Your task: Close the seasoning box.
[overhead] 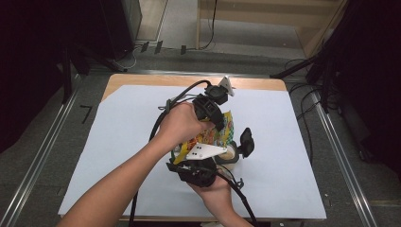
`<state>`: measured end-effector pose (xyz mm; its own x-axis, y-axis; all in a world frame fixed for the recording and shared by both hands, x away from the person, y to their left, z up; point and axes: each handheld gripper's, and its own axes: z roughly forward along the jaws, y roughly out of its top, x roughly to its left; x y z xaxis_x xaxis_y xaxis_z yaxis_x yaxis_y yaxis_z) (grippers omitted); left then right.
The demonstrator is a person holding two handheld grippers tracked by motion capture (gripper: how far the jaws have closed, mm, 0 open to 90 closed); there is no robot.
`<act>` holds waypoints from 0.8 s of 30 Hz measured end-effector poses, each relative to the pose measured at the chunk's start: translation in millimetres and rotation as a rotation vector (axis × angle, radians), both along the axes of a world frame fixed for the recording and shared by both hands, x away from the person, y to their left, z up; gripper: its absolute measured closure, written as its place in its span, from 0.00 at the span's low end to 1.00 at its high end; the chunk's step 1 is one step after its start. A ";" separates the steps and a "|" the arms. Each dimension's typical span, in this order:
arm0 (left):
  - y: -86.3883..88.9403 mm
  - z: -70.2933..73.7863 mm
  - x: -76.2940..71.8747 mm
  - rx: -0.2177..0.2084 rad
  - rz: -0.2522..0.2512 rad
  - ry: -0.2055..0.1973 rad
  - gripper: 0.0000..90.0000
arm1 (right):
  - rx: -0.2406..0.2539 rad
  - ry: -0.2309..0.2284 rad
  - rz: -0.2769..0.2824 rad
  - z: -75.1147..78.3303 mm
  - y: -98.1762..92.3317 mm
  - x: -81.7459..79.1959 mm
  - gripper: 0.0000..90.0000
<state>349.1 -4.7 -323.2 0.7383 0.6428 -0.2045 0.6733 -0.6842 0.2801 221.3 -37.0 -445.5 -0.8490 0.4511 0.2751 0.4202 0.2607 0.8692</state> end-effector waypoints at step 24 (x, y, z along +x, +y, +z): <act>-3.4 3.0 -0.3 -0.009 -0.007 -0.016 0.93 | 0.001 -0.005 -0.010 1.5 -3.0 1.0 0.88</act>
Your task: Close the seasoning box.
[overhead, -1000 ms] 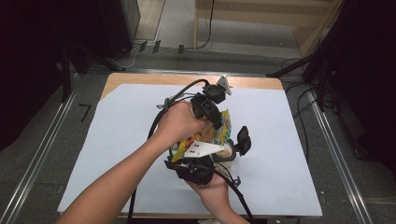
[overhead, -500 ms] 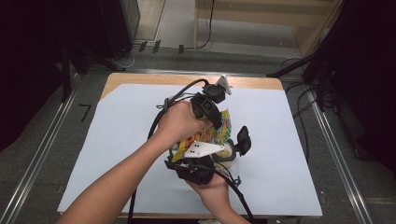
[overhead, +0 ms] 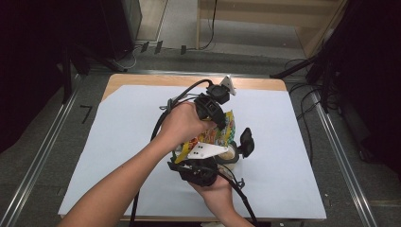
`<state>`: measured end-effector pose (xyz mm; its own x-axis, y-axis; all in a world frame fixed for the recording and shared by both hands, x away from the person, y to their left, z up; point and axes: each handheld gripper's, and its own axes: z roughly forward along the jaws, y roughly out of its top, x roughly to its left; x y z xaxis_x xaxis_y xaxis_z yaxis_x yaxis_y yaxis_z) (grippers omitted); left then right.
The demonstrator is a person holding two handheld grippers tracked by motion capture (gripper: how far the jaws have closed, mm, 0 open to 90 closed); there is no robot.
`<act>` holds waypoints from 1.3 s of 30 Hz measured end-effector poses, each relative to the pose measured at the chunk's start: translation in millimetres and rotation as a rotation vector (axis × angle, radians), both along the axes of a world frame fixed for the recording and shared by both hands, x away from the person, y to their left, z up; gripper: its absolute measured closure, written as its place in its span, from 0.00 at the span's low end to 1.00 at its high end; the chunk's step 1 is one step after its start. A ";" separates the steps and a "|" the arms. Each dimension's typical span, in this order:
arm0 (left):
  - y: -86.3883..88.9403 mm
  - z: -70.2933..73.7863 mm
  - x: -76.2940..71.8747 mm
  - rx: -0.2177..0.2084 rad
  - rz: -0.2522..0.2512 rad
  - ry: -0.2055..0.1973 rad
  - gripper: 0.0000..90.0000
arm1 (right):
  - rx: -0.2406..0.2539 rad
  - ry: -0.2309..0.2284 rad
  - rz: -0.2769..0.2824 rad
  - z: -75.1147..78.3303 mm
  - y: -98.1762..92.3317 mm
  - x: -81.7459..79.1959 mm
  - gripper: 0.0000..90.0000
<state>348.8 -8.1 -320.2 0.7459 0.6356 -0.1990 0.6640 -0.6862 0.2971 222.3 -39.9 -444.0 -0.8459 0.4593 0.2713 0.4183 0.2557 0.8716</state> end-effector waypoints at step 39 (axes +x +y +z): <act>-9.5 -2.0 -0.1 0.006 -0.011 0.007 0.93 | 0.003 0.005 -0.017 -1.0 -4.8 -0.2 0.88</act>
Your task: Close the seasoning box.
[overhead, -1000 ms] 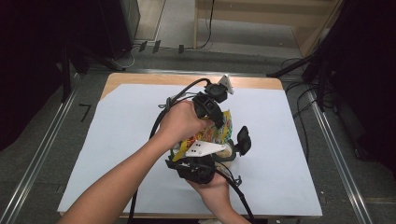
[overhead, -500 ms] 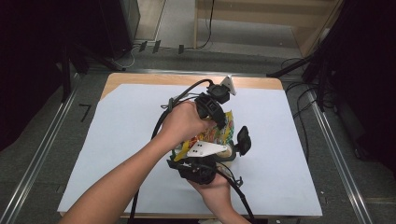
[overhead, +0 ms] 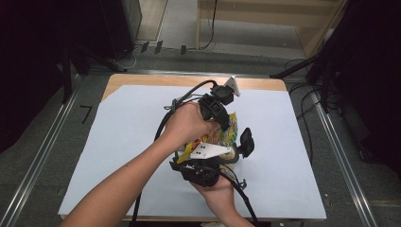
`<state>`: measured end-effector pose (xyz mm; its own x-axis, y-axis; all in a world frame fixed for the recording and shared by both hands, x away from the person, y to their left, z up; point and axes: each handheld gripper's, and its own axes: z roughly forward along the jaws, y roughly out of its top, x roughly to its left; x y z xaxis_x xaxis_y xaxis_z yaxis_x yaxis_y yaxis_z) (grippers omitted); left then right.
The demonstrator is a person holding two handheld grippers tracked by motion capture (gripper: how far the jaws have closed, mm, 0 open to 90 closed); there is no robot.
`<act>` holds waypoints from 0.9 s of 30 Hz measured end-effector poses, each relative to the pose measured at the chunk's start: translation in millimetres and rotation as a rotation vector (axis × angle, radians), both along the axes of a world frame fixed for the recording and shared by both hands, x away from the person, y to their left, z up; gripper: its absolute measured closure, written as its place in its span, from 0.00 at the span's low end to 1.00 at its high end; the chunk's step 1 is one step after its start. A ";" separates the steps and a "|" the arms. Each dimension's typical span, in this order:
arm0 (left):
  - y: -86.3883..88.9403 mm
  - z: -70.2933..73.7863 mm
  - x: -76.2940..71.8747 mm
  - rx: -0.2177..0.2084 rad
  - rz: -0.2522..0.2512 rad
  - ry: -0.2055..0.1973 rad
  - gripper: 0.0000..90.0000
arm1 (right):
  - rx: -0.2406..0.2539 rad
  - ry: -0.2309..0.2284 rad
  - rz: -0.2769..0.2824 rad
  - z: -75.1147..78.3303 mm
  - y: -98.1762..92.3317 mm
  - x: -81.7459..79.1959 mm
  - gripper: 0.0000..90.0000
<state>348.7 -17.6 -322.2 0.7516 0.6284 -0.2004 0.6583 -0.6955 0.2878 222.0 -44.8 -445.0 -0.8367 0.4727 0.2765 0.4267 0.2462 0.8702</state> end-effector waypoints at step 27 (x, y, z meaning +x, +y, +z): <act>10.2 1.4 0.7 -0.017 0.015 -0.003 0.93 | -0.006 -0.015 0.022 -0.1 6.0 2.4 0.89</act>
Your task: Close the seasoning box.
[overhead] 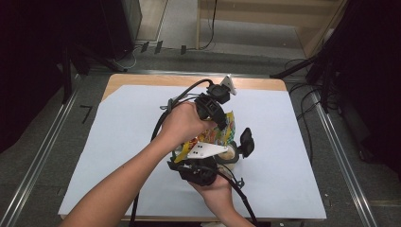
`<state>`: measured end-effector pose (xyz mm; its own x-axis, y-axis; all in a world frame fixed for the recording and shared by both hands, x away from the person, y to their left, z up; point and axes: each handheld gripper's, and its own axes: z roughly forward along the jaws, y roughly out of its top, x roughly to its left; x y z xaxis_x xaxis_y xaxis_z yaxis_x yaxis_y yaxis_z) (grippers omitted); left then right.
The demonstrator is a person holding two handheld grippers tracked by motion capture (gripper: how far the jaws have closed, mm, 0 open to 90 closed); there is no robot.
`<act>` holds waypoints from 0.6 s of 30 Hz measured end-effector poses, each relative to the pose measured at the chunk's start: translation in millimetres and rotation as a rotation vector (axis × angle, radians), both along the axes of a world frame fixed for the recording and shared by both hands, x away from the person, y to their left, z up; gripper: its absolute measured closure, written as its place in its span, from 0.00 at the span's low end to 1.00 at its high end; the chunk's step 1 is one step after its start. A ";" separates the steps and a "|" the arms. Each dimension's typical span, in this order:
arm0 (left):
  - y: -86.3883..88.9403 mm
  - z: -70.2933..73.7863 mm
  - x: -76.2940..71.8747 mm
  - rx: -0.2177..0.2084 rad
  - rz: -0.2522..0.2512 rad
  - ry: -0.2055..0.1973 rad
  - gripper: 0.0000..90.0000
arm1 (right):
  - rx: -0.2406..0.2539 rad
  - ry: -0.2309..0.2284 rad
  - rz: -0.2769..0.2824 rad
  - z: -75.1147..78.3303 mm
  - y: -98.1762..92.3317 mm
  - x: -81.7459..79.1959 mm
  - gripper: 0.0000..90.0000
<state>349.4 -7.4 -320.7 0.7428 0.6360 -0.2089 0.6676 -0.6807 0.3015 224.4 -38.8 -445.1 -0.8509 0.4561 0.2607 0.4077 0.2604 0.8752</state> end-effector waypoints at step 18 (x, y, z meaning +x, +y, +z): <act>4.3 2.5 -0.8 -0.020 0.007 0.008 0.93 | 0.010 0.002 0.023 1.2 3.2 0.8 0.90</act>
<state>348.6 -3.1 -318.3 0.7369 0.6366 -0.2274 0.6745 -0.6700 0.3100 225.2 -35.6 -444.0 -0.8604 0.4339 0.2672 0.4039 0.2610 0.8768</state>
